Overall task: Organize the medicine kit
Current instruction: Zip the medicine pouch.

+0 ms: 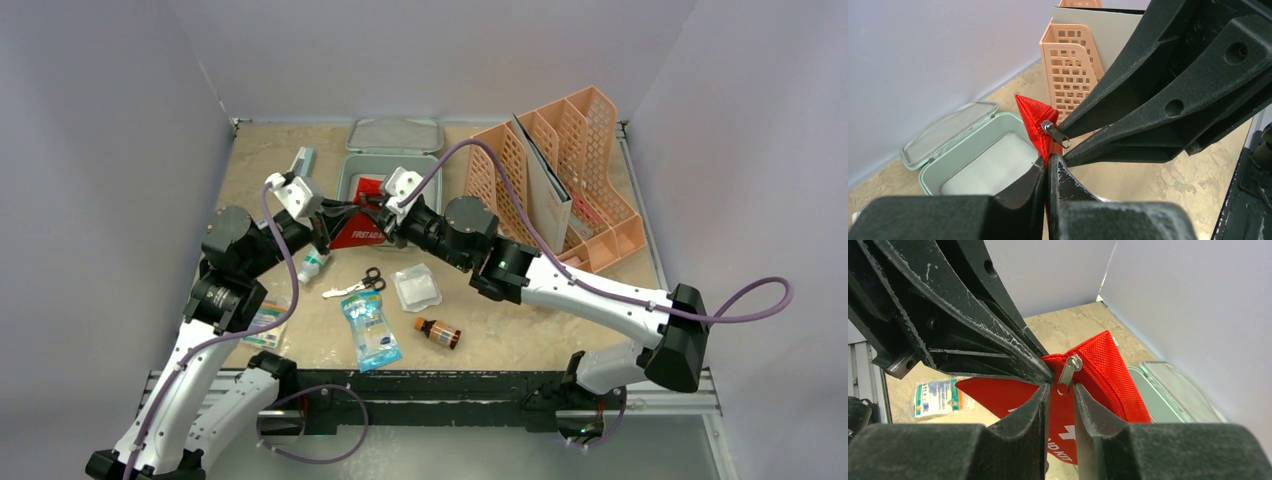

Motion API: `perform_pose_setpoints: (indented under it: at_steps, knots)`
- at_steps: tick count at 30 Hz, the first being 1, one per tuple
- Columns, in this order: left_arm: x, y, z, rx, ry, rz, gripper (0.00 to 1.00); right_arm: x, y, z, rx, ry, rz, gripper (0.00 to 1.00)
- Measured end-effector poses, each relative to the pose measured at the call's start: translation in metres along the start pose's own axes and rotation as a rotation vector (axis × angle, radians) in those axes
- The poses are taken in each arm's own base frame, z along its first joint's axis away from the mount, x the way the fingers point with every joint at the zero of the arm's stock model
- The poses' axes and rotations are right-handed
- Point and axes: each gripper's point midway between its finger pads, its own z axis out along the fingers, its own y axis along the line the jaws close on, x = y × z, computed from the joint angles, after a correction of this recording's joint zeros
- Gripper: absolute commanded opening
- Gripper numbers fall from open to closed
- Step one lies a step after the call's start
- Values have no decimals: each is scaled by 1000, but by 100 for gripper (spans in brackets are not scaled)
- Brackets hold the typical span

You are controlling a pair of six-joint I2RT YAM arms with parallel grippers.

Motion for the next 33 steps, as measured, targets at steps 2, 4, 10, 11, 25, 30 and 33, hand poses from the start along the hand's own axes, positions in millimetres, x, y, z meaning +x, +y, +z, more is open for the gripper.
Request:
perform_pose_setpoints:
  at_steps: [2,4,10,11,25,30,33]
  knots:
    - [0,0,0,-2,-1,1,0,2,1,1,-1,4,2,19]
    - [0,1,0,-4,-1,1,0,3,1,1,-2,6,5,12]
    - [0,1,0,-7,-2,8,0,3,1,1,-1,6,6,0]
    - [0,1,-1,-6,-2,8,0,3,1,1,-1,6,6,0]
    - [3,4,-3,-40,-7,-30,0,12,-1,-5,-10,51,14,0]
    - [6,0,-2,-32,-7,-70,0,17,-2,-9,-44,70,47,0]
    - [4,-3,-4,-28,-19,-96,0,18,-2,-9,-76,73,82,0]
